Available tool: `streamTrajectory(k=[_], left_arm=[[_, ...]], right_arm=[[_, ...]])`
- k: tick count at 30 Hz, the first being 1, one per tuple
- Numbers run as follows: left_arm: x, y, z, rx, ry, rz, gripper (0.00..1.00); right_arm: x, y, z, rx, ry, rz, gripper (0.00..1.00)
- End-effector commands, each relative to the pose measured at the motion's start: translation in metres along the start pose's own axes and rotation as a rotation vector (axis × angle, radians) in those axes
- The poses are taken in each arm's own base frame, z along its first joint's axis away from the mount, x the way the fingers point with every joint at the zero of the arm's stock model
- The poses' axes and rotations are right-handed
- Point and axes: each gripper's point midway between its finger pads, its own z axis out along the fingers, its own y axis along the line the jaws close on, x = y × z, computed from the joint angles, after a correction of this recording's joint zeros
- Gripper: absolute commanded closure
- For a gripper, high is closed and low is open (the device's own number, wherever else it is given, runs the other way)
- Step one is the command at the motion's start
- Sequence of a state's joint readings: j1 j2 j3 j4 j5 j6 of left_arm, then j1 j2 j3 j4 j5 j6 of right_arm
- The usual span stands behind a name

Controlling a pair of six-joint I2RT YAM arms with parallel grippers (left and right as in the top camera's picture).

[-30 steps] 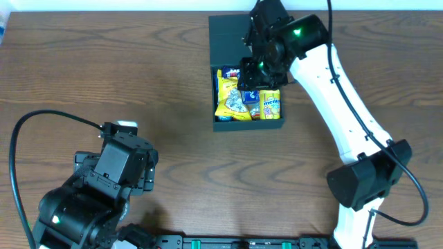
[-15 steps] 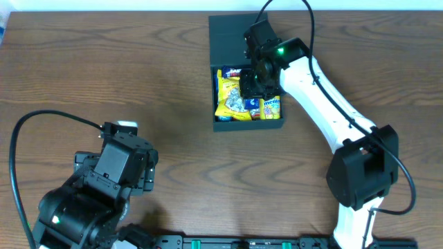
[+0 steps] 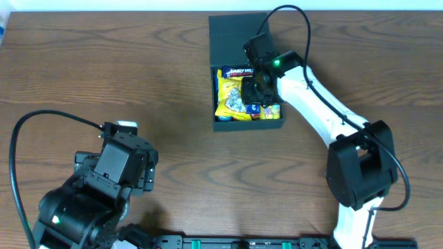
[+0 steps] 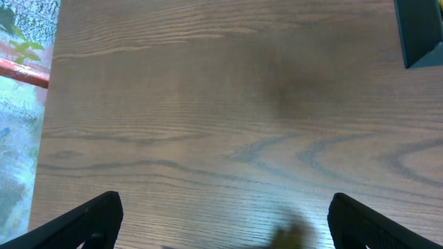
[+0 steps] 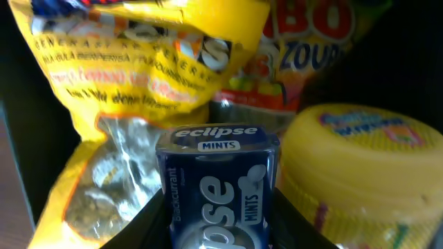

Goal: Pack container
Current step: 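Lower the Eclipse tin into the box and open the right gripper, then withdraw the right gripper from the box to its right side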

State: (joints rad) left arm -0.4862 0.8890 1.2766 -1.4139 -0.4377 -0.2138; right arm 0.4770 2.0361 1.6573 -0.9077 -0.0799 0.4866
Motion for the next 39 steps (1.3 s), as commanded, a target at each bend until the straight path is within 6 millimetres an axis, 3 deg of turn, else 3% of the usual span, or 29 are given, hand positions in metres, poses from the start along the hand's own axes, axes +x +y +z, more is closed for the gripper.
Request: streamTrajectory(k=[1, 10, 11, 13, 19, 28, 30, 33, 34, 39], left_arm=[[0.0, 0.003, 0.0, -0.016, -0.002, -0.021, 0.05], [0.0, 0.003, 0.0, -0.015, -0.002, -0.021, 0.05], [0.0, 0.003, 0.0, -0.015, -0.002, -0.021, 0.05], [0.0, 0.003, 0.0, -0.015, -0.002, -0.021, 0.05], [0.0, 0.003, 0.0, -0.016, -0.002, -0.021, 0.05], [0.0, 0.003, 0.0, -0.015, -0.002, -0.021, 0.05], [0.0, 0.003, 0.0, -0.015, -0.002, -0.021, 0.05], [0.0, 0.003, 0.0, -0.015, -0.002, -0.021, 0.05], [0.0, 0.003, 0.0, -0.015, -0.002, -0.021, 0.05], [0.0, 0.003, 0.0, -0.015, -0.002, -0.021, 0.05]], right_arm=[[-0.001, 0.004, 0.0, -0.003, -0.018, 0.003, 0.99], [0.003, 0.009, 0.002, -0.005, -0.013, -0.011, 0.97], [0.004, 0.011, 0.002, -0.006, -0.012, -0.014, 0.9], [0.006, 0.014, 0.002, -0.008, -0.011, -0.039, 0.86], [0.008, 0.018, 0.003, -0.011, -0.011, -0.07, 0.52], [0.002, 0.022, -0.003, -0.024, -0.035, -0.079, 0.44], [-0.004, 0.028, -0.018, -0.051, -0.066, -0.09, 0.4], [-0.014, 0.04, -0.054, -0.101, -0.132, -0.131, 0.2], [-0.016, 0.043, -0.074, -0.116, -0.166, -0.155, 0.04], [-0.005, 0.04, -0.173, -0.163, -0.32, -0.215, 0.01]])
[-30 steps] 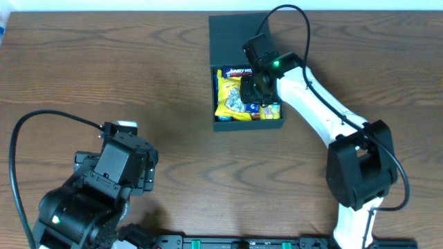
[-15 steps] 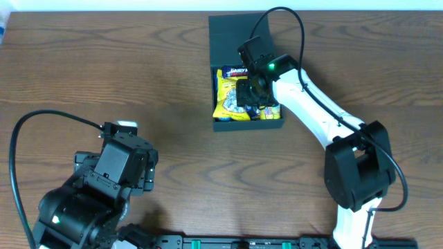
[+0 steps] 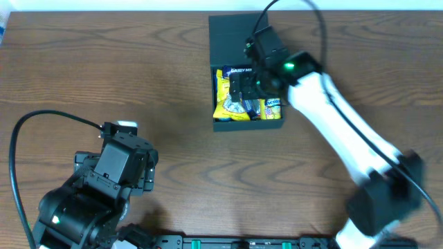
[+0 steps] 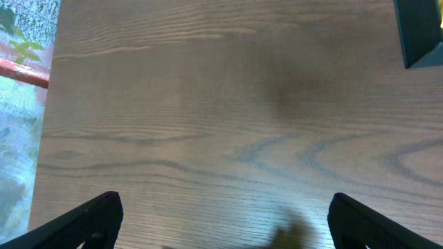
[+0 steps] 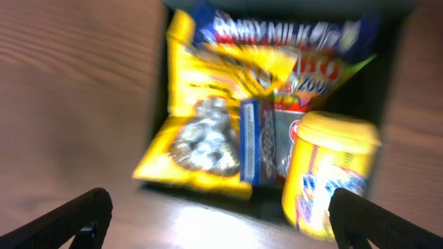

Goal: Pack container
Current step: 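Withdraw the right gripper from the box to its right side, then move the left gripper to the box's raised lid at the back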

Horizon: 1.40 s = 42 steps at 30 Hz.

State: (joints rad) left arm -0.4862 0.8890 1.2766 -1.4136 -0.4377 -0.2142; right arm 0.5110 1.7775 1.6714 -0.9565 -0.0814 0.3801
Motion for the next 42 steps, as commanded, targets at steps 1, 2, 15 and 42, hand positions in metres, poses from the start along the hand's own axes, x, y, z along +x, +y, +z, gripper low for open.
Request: streamTrajectory(k=[1, 2, 15, 42], left_arm=[[0.0, 0.003, 0.0, -0.015, -0.002, -0.02, 0.05], [0.0, 0.003, 0.0, -0.015, -0.002, -0.02, 0.05], [-0.001, -0.018, -0.001, 0.107, 0.005, -0.034, 0.05], [-0.258, -0.113, 0.105, 0.849, 0.067, -0.372, 0.05]], right_arm=[[-0.012, 0.015, -0.08, -0.054, -0.149, -0.063, 0.01], [-0.008, 0.013, -0.096, -0.05, -0.169, -0.067, 0.01], [0.053, -0.059, -0.161, 0.272, -0.11, -0.054, 0.01], [0.074, -0.16, -0.12, 0.487, -0.004, 0.133, 0.01]])
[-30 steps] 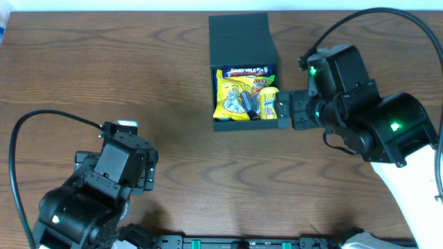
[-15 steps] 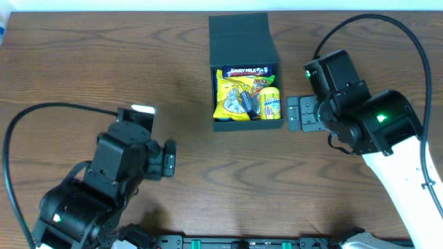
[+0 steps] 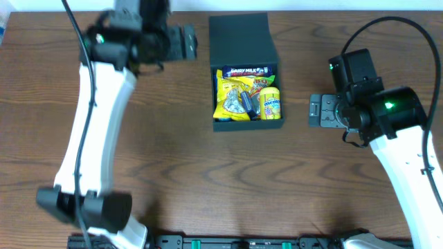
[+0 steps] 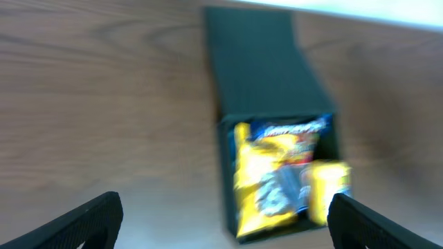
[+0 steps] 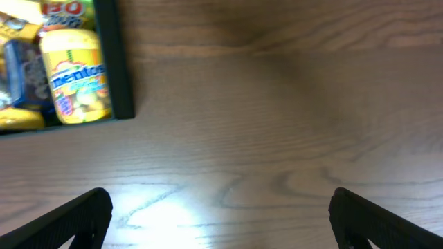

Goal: Pack container
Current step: 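Move the left gripper to the box's raised lid at the back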

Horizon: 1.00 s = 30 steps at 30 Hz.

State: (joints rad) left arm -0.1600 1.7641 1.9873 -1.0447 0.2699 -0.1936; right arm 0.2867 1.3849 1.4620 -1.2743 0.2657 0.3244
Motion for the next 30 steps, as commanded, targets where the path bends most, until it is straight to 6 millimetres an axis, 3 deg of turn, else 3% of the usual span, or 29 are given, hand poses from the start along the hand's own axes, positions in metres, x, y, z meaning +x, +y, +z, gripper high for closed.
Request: streamTrajectory(k=[1, 3, 8, 15, 22, 30], left_arm=[[-0.012, -0.008, 0.028, 0.302, 0.108, -0.154, 0.05], [-0.017, 0.017, 0.064, 0.304, 0.144, -0.256, 0.05], [-0.02, 0.038, 0.126, 0.335, 0.17, -0.326, 0.05], [0.001, 0.034, 0.202, 0.424, 0.253, -0.378, 0.05], [0.02, 0.027, 0.239, 0.395, 0.28, -0.349, 0.05], [0.033, 0.021, 0.258, 0.396, 0.305, -0.338, 0.05]], right_arm=[[0.0, -0.005, 0.005, 0.02, -0.001, -0.008, 0.01], [-0.002, -0.005, 0.005, 0.016, -0.01, -0.006, 0.01], [-0.007, 0.003, 0.005, -0.021, -0.027, 0.001, 0.01], [-0.007, 0.007, 0.004, -0.044, -0.026, 0.003, 0.01], [-0.006, 0.01, 0.004, -0.066, -0.02, 0.002, 0.01], [-0.005, 0.013, 0.004, -0.08, -0.015, 0.002, 0.01]])
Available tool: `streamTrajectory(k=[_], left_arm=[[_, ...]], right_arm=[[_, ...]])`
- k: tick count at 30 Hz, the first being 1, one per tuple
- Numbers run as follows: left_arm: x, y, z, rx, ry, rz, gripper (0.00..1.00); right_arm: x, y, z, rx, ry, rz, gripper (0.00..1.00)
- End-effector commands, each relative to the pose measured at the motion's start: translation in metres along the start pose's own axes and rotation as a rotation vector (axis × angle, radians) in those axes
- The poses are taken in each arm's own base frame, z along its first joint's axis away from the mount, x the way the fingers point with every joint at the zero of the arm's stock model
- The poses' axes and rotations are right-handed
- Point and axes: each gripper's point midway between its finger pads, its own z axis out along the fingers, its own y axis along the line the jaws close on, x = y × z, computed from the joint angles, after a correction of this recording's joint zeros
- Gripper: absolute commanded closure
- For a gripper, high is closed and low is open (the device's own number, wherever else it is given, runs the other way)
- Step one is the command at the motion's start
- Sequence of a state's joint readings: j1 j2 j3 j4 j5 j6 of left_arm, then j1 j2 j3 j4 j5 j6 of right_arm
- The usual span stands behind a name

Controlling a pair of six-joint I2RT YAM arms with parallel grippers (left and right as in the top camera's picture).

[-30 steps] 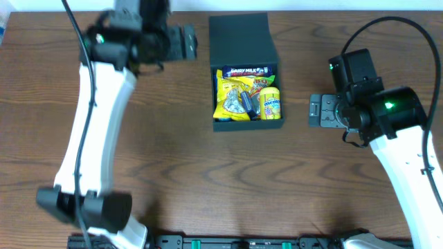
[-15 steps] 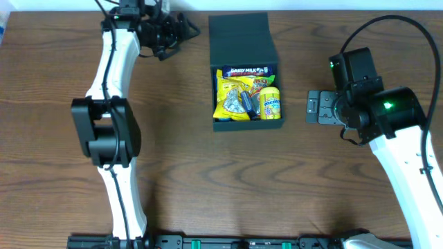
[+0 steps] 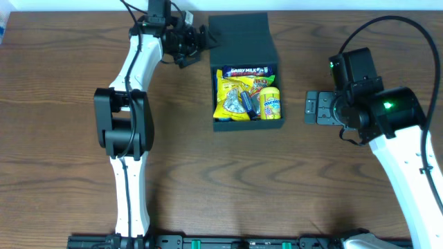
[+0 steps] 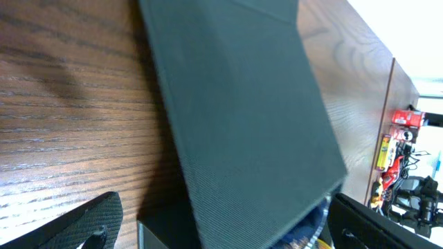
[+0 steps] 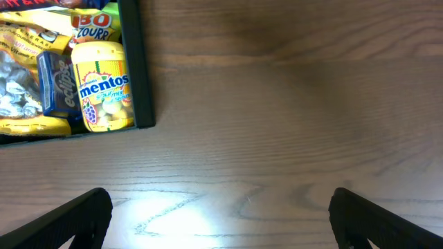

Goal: Pack container
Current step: 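Move the left gripper to the box's raised lid at the back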

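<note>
The dark box (image 3: 216, 104) stands open at the table's middle back, its lid (image 3: 239, 38) folded flat behind it. Inside lie a yellow snack bag (image 3: 228, 97), a Dairy Milk bar (image 3: 246, 70), a blue Eclipse mints tin (image 5: 52, 83) and a yellow Mentos bottle (image 5: 104, 86). My left gripper (image 3: 203, 38) is open at the lid's left edge; the lid (image 4: 242, 117) fills its wrist view, and both fingers (image 4: 76, 225) are empty. My right gripper (image 3: 309, 109) is open over bare wood right of the box, holding nothing.
The brown wooden table (image 3: 83, 173) stretches left and in front of the box. My left arm (image 3: 128, 111) reaches across the left half of the table up to the far edge. Cables run from both arms.
My left gripper was left of the lid and farther away, with the whole box in its wrist view. Now it is close against the lid's left edge. The right gripper has shifted slightly toward the box.
My right gripper held the Eclipse mints tin inside the box while the left arm rested at the near left. Then the right gripper was open above the box, the tin left inside. It then stood right of the box, and the left arm had reached the lid.
</note>
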State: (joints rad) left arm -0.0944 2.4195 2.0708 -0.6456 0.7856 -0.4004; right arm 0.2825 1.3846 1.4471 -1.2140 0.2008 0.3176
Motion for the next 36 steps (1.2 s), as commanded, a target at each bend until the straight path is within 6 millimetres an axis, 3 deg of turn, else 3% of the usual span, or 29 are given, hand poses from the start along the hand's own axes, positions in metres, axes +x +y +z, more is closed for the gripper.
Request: streamTrajectory(k=[1, 5, 11, 17, 29, 36], left_arm=[[0.002, 0.008, 0.015, -0.009, 0.014, -0.009, 0.05], [0.004, 0.003, 0.028, 0.007, 0.021, -0.012, 0.05], [0.008, -0.03, 0.047, 0.065, 0.006, 0.066, 0.05], [0.011, -0.039, 0.052, 0.084, 0.01, 0.093, 0.05], [0.005, -0.101, 0.036, 0.393, 0.002, 0.32, 0.05], [0.006, -0.136, 0.01, 0.49, -0.024, 0.462, 0.04]], right_arm=[[0.001, -0.001, 0.001, -0.006, 0.006, -0.004, 0.01], [0.0, -0.001, 0.001, -0.007, 0.001, -0.003, 0.01], [-0.001, 0.0, 0.001, -0.009, -0.004, -0.003, 0.01], [-0.001, 0.0, 0.001, -0.009, -0.004, -0.003, 0.01], [-0.002, -0.002, 0.001, 0.002, -0.008, -0.015, 0.01], [-0.003, -0.004, 0.001, 0.013, -0.011, -0.019, 0.01]])
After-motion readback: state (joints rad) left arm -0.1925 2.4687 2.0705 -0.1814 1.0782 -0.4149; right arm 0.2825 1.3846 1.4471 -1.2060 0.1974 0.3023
